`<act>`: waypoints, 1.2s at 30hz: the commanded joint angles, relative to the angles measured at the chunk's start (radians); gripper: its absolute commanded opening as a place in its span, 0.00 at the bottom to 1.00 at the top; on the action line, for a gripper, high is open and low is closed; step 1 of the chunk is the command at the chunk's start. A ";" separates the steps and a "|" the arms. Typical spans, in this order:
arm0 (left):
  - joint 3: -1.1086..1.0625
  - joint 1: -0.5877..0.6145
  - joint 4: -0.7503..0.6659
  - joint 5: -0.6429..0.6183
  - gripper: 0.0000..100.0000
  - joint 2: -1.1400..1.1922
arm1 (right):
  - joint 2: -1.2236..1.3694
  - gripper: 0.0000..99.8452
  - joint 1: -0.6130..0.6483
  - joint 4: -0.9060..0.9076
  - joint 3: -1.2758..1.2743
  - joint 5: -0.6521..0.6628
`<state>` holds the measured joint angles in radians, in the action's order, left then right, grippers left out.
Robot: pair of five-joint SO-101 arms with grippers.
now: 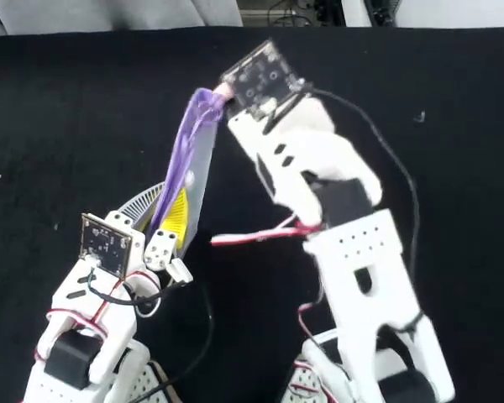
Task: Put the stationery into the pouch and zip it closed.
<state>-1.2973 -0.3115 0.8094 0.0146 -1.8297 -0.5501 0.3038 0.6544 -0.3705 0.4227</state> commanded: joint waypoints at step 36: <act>0.028 0.015 0.012 0.003 0.03 0.002 | 0.700 0.01 -0.305 -0.035 0.604 -0.040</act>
<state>-1.2973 -0.3099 0.8063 0.0161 -1.8205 0.1143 0.1749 0.6559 0.1373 0.4028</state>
